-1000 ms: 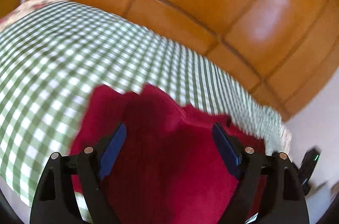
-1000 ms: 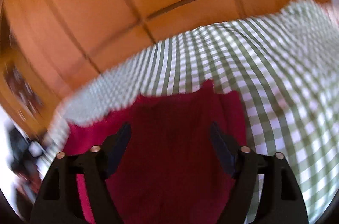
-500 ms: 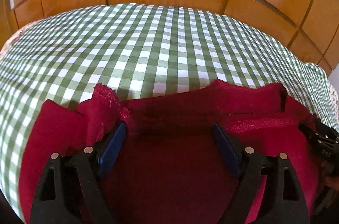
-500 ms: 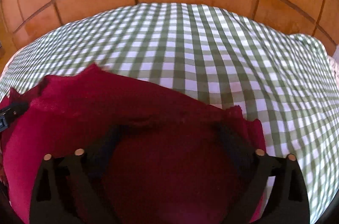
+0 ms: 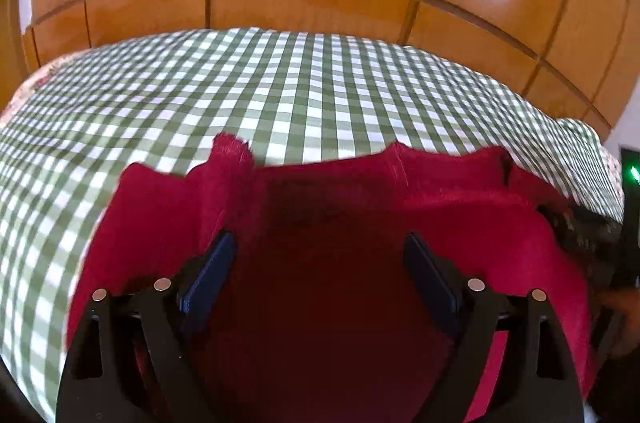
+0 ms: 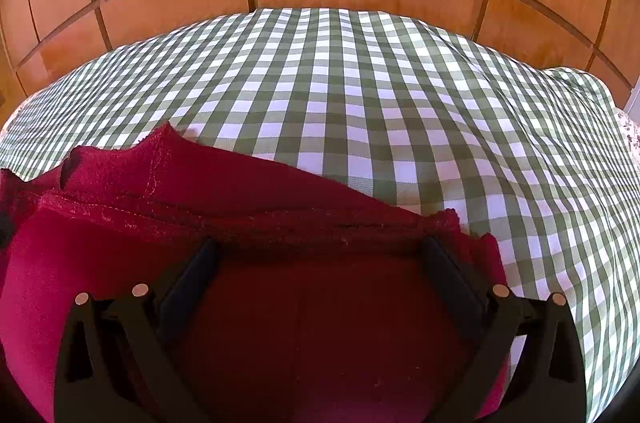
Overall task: Fold small clothes
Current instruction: 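Fold the hem over toward the collar with both tools and release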
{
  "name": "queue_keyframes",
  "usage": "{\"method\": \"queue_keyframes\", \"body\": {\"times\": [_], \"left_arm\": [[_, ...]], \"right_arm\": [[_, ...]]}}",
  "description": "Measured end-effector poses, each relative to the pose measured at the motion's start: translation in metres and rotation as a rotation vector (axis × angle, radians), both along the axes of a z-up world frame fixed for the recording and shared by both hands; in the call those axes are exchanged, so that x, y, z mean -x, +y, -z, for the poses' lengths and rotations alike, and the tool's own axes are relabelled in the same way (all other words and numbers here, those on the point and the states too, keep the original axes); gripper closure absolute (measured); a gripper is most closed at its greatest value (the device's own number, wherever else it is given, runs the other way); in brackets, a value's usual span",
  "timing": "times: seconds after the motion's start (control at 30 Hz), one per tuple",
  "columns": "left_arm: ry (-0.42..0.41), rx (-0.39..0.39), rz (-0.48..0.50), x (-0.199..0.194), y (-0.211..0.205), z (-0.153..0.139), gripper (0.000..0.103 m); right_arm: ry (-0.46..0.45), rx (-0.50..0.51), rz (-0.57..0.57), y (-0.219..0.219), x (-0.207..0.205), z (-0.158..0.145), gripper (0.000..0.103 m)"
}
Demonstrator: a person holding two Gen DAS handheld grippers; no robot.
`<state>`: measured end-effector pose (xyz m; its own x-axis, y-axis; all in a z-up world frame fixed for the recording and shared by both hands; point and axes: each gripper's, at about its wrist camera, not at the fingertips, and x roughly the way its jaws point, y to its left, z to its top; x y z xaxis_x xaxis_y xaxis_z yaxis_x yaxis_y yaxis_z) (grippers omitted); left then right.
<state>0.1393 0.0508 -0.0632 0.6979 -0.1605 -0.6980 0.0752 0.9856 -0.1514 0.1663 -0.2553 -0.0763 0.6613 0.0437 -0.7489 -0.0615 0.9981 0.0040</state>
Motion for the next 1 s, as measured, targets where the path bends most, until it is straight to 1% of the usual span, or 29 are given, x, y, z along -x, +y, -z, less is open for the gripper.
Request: {"method": "queue_keyframes", "body": {"times": [0.03,0.07,0.13,0.17,0.23,0.27,0.3,0.37,0.43,0.47,0.5,0.53,0.6,0.63,0.7,0.8,0.87,0.93,0.97,1.0], "left_arm": [[-0.021,-0.027,0.004,0.009,0.001,-0.001,0.017],[-0.037,-0.069,-0.011,0.015,0.002,-0.003,0.015],[-0.045,-0.160,-0.093,0.027,0.010,-0.002,0.013],[-0.034,-0.135,-0.120,0.032,0.023,0.001,0.013],[-0.006,-0.058,-0.136,0.037,0.043,0.009,0.013],[-0.005,-0.040,-0.136,0.039,0.050,0.013,0.013],[-0.015,-0.035,-0.127,0.042,0.053,0.014,0.013],[-0.027,-0.082,-0.110,0.043,0.047,0.014,0.013],[-0.015,-0.108,-0.127,0.042,0.044,0.010,0.013],[0.001,-0.099,-0.144,0.041,0.043,0.008,0.013],[0.019,-0.079,-0.158,0.040,0.043,0.004,0.013],[0.032,-0.039,-0.162,0.039,0.043,-0.002,0.013],[0.020,0.037,-0.150,0.036,0.037,-0.018,0.013],[0.011,0.041,-0.144,0.033,0.034,-0.024,0.013],[0.009,0.016,-0.131,0.024,0.023,-0.032,0.013],[0.027,-0.064,-0.127,-0.005,0.006,-0.033,0.013],[0.058,-0.129,-0.161,-0.029,0.002,-0.019,0.013],[0.114,-0.210,-0.229,-0.052,0.009,0.005,0.013],[0.159,-0.183,-0.240,-0.061,0.018,0.019,0.010],[0.174,-0.132,-0.241,-0.062,0.025,0.023,0.009]], "right_arm": [[0.000,0.000,0.000,0.000,0.000,0.000,0.002],[0.000,-0.001,0.000,0.000,0.000,0.000,0.002],[-0.001,-0.002,0.001,0.000,0.000,0.000,0.002],[-0.001,-0.001,0.001,0.000,0.000,-0.001,0.002],[-0.002,0.002,0.002,0.001,0.001,-0.001,0.002],[-0.003,0.004,0.002,0.001,0.001,-0.001,0.002],[-0.003,0.004,0.003,0.001,0.001,-0.001,0.002],[-0.003,0.003,0.003,0.001,0.001,-0.001,0.002],[-0.003,0.003,0.003,0.001,0.001,-0.001,0.002],[-0.004,0.003,0.003,0.001,0.001,-0.001,0.002],[-0.005,0.004,0.003,0.002,0.002,-0.001,0.002],[-0.005,0.006,0.004,0.003,0.002,-0.001,0.002],[-0.007,0.006,0.005,0.003,0.002,-0.001,0.002],[-0.008,0.007,0.005,0.003,0.002,-0.002,0.002],[-0.014,0.012,0.008,0.003,0.003,-0.002,0.002],[-0.037,0.035,0.029,0.005,0.006,-0.004,0.002],[-0.064,0.068,0.064,0.006,0.010,-0.005,0.002],[-0.059,0.072,0.071,0.006,0.009,-0.004,0.002],[-0.055,0.069,0.071,0.005,0.008,-0.004,0.002],[-0.051,0.064,0.070,0.004,0.007,-0.003,0.002]]}}
